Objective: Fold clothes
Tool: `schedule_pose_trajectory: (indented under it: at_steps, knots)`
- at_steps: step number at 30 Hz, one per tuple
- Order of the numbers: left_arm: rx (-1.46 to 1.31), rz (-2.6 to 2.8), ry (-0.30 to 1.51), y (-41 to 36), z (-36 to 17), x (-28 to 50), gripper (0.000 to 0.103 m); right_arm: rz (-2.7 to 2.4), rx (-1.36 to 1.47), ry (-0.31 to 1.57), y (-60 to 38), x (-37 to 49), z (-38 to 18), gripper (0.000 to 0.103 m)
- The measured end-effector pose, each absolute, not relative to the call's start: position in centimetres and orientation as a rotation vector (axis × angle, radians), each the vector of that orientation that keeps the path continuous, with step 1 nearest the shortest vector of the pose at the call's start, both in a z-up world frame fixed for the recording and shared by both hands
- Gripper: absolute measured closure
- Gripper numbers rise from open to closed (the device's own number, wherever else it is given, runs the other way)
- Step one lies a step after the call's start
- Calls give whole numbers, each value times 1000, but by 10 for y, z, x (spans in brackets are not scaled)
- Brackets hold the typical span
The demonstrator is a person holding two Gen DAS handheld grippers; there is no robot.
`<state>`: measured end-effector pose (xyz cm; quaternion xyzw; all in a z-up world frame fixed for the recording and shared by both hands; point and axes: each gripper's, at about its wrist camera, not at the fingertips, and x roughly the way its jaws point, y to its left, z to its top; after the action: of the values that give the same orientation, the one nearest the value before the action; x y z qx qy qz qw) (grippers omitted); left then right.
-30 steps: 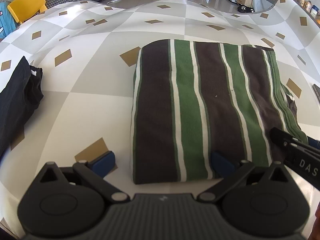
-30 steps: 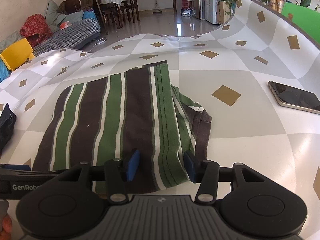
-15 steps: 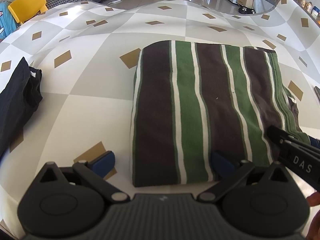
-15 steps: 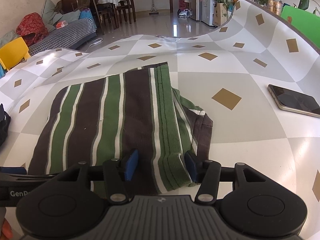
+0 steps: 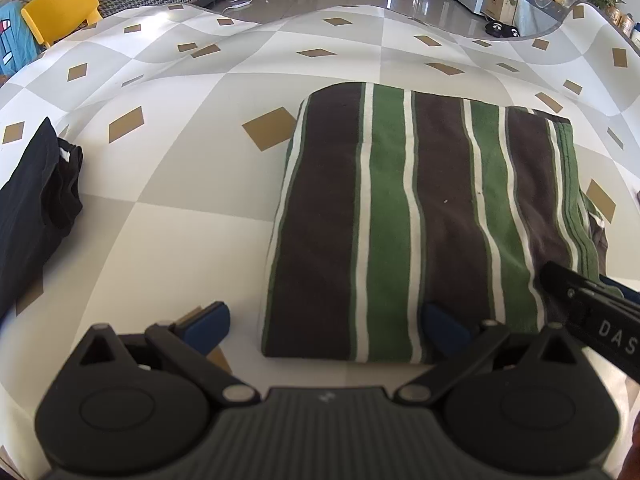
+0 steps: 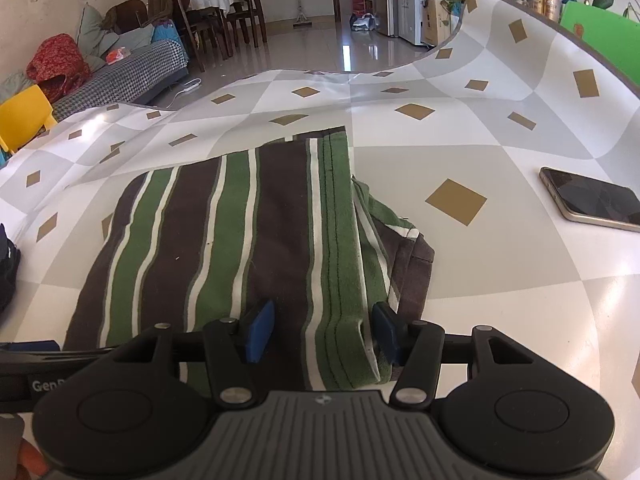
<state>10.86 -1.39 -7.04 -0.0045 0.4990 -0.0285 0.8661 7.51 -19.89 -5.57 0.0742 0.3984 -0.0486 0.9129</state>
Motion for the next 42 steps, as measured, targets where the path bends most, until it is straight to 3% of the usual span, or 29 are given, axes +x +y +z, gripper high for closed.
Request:
schedule_pose_trajectory:
  at_steps: [12, 22, 42]
  knots:
    - [-23, -89, 1047, -13, -44, 88, 0, -142, 196, 904, -203, 50, -22, 50]
    - [-12, -105, 1016, -11, -26, 59, 0, -171, 147, 870, -205, 8, 0, 51]
    - [92, -119, 1054, -27, -34, 15, 0, -229, 195, 981, -222, -30, -23, 51]
